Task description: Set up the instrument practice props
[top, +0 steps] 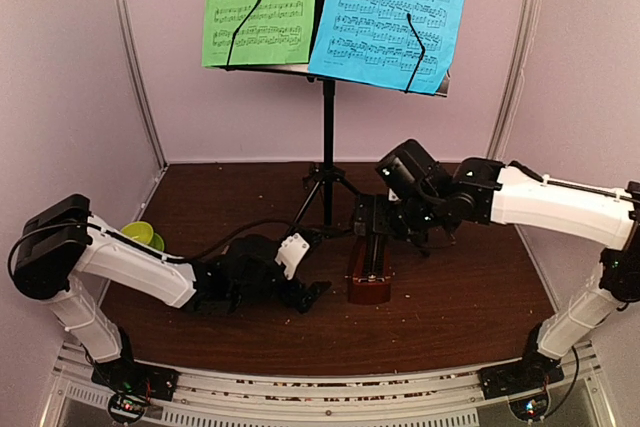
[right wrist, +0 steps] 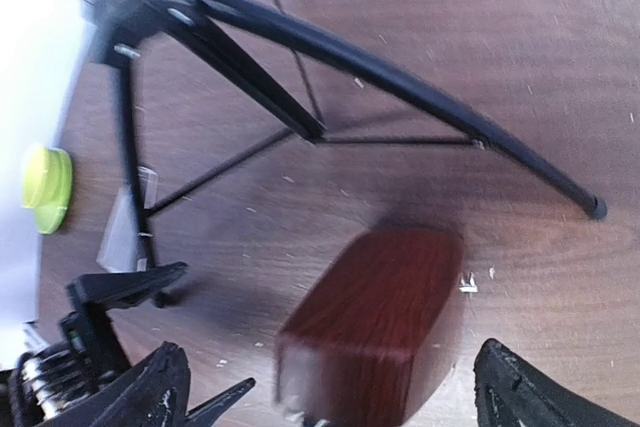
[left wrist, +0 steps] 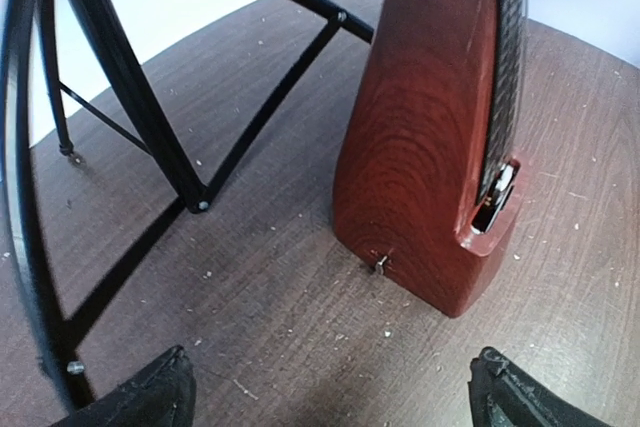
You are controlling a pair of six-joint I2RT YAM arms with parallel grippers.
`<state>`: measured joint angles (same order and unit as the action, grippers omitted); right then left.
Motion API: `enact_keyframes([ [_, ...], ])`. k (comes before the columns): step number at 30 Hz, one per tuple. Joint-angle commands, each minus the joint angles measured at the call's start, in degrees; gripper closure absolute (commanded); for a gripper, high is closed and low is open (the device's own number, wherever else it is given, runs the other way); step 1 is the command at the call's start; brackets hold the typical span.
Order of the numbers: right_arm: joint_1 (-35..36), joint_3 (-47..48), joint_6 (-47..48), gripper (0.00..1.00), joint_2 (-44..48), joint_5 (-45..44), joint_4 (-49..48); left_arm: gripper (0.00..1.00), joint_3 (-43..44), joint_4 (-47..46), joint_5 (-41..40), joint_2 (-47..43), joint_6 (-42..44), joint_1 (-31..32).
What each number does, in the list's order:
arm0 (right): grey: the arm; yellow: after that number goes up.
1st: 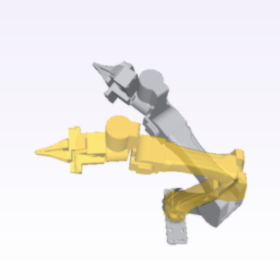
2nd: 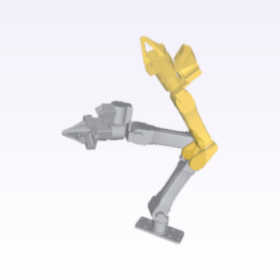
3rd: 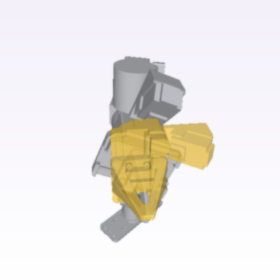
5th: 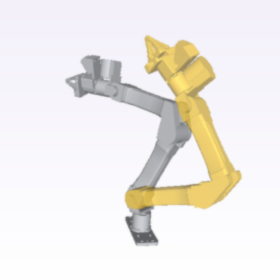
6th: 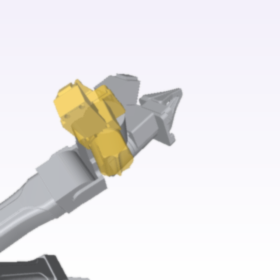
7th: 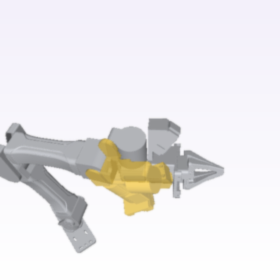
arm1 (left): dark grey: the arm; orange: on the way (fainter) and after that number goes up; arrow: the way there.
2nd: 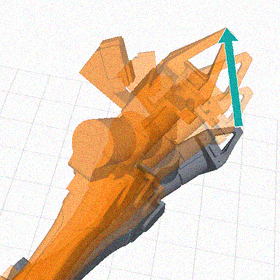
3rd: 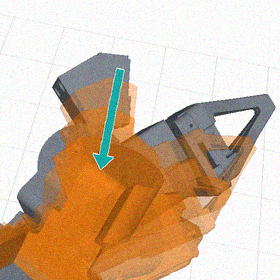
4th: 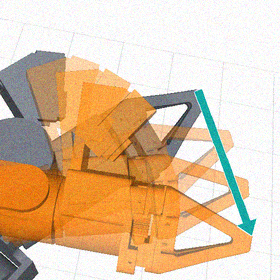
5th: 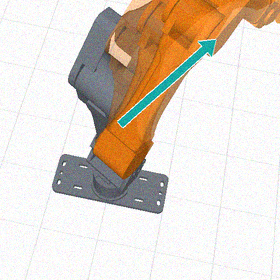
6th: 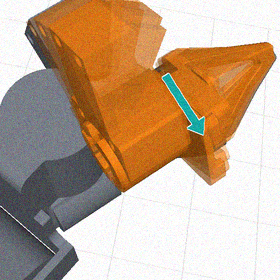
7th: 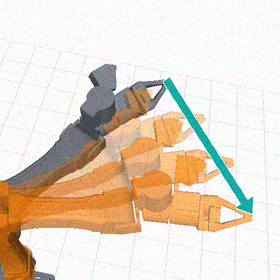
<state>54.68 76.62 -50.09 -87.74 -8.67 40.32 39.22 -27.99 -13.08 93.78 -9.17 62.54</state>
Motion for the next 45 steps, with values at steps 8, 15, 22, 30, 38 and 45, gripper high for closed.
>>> enact_keyframes([
  [8,-1.6,-16.0,18.4,0.0,19.0,1.4,-20.8,0.02,1.7,10.3,-5.2,-13.8,1.9,-0.9],
  [15,-5.3,-23.6,32.5,0.0,24.7,15.0,-28.1,0.02,3.7,14.4,-3.1,-19.7,1.3,-1.5],
  [22,-7.0,-33.4,38.5,0.01,24.2,20.6,-39.9,0.03,6.7,16.5,-1.4,-18.8,2.7,-1.4],
  [30,-10.5,-37.2,35.7,0.07,18.8,26.1,-50.7,0.03,8.2,16.4,-1.3,-17.7,3.7,-1.5],
  [38,-11.7,-38.5,36.2,0.28,17.5,28.2,-51.3,0.03,7.8,16.3,-2.6,-18.3,3.4,-1.4],
  [45,-12.2,-40.9,36.4,0.28,18.7,28.8,-52.0,0.03,7.1,16.3,-2.5,-19.0,3.1,-1.5],
])
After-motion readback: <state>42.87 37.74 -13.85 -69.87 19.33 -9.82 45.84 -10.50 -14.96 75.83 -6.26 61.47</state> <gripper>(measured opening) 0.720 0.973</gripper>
